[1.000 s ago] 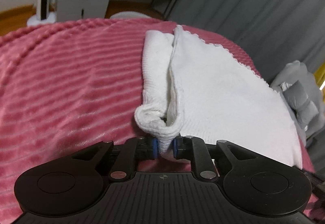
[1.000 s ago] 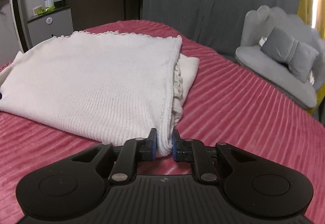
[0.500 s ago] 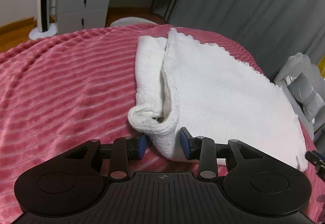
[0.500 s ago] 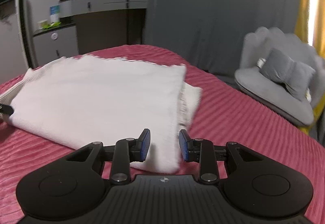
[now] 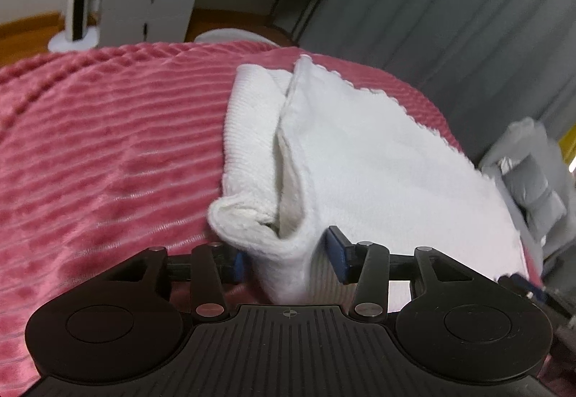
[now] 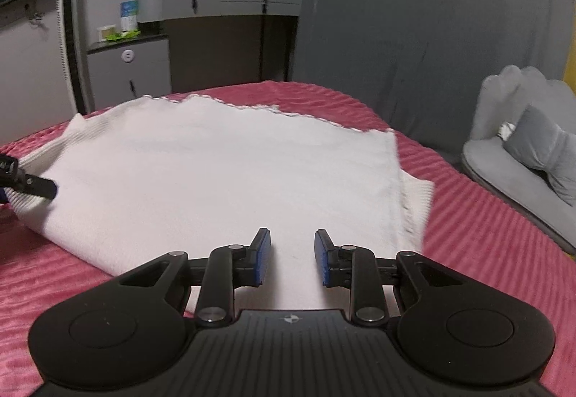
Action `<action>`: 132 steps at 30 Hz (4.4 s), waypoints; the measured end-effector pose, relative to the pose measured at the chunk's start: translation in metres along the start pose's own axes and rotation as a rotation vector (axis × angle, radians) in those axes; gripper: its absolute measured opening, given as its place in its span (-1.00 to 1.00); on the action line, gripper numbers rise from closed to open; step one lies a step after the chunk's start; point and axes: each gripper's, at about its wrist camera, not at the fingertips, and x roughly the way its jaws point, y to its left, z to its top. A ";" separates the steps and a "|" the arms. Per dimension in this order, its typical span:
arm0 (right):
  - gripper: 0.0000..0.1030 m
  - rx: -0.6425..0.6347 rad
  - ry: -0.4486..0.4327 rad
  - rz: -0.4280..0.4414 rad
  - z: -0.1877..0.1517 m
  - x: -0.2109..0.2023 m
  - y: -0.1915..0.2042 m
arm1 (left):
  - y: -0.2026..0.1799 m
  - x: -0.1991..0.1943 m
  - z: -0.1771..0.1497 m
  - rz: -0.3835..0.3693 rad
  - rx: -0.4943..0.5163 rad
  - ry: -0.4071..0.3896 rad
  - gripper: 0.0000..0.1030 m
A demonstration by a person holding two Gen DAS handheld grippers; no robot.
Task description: Fold small clothes
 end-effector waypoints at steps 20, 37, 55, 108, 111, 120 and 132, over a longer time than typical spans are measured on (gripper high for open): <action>-0.51 0.016 -0.013 0.116 -0.006 0.005 0.044 | 0.023 0.014 0.017 -0.092 -0.201 0.010 -0.28; -0.49 0.018 0.002 0.186 -0.004 0.001 0.055 | 0.006 0.001 0.031 -0.108 -0.118 -0.052 -0.52; -0.49 0.237 -0.049 0.073 -0.014 -0.051 -0.056 | -0.152 0.002 -0.025 -0.361 0.207 0.122 0.47; -0.15 0.425 0.198 0.367 0.004 0.014 -0.101 | -0.137 0.016 -0.065 -0.059 0.405 0.108 0.59; -0.19 0.464 0.218 0.406 0.004 0.029 -0.094 | -0.138 0.019 -0.063 -0.057 0.380 0.116 0.59; -0.70 0.104 -0.017 0.109 0.024 -0.019 -0.060 | -0.146 0.019 -0.062 -0.035 0.404 0.099 0.59; 0.17 0.081 -0.103 -0.021 0.010 -0.044 -0.071 | -0.155 -0.010 -0.050 -0.061 0.458 -0.009 0.57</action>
